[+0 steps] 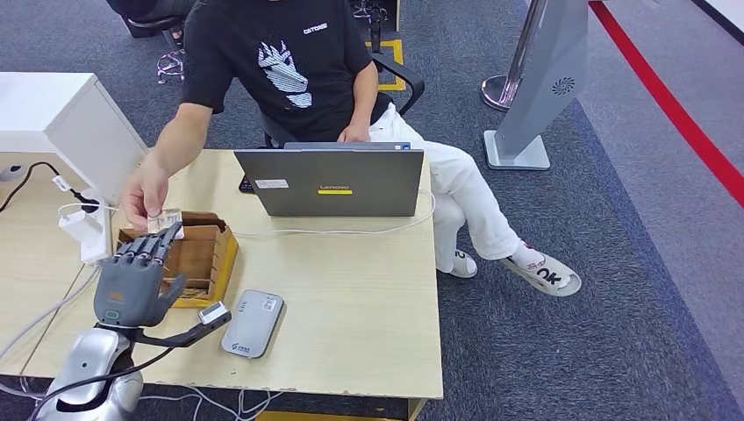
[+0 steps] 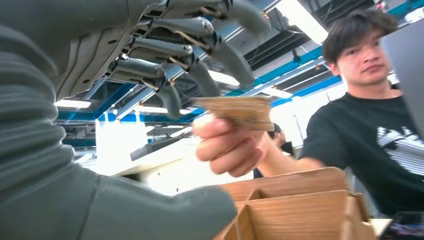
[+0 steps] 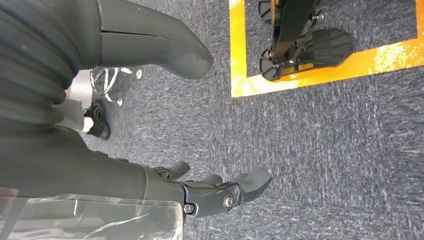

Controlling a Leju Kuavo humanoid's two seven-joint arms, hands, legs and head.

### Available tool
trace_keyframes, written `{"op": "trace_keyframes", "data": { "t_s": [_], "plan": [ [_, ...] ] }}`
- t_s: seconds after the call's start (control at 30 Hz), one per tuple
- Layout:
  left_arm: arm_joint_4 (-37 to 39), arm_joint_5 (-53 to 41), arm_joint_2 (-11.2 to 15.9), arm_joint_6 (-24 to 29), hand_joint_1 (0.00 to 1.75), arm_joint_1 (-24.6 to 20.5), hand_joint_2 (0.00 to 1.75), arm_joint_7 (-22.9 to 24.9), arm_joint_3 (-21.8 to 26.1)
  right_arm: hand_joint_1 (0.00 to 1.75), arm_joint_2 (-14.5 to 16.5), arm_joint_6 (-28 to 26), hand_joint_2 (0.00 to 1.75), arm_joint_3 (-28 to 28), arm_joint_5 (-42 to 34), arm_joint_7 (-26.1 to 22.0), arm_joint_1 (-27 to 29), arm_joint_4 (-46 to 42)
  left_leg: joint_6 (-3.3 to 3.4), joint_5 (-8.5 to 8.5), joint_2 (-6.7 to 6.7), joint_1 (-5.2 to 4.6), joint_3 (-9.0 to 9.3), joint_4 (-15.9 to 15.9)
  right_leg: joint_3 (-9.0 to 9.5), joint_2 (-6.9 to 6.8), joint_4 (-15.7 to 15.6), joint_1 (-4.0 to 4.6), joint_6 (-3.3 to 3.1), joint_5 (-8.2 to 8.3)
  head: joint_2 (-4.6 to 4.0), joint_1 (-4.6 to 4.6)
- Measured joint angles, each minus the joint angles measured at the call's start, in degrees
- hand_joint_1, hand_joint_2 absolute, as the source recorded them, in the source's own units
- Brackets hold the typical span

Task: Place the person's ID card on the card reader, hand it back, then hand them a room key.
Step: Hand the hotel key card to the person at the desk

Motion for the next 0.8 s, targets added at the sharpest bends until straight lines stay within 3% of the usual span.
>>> {"op": "trace_keyframes", "data": {
  "t_s": [0.43,0.8],
  "plan": [
    [-1.2,-0.3,-1.4,-3.3,0.00,2.5,1.75,-0.3,-1.7,0.00,0.2,0.8,1.75,-2.1,1.4,-0.2,0.0,0.0,0.00,0.00,0.00,0.00,0.00,0.0,-0.01,0.00,0.0,0.00,0.00,0.00,-0.01,0.00],
    [1.5,-2.5,1.9,-5.1,0.00,4.6,1.75,4.6,-4.4,0.00,0.2,0.9,1.75,-4.9,3.6,-0.2,-0.2,0.0,0.00,0.00,0.00,0.02,-0.01,0.0,-0.02,0.00,0.0,0.00,0.00,0.00,0.00,0.00]
  ]
}}
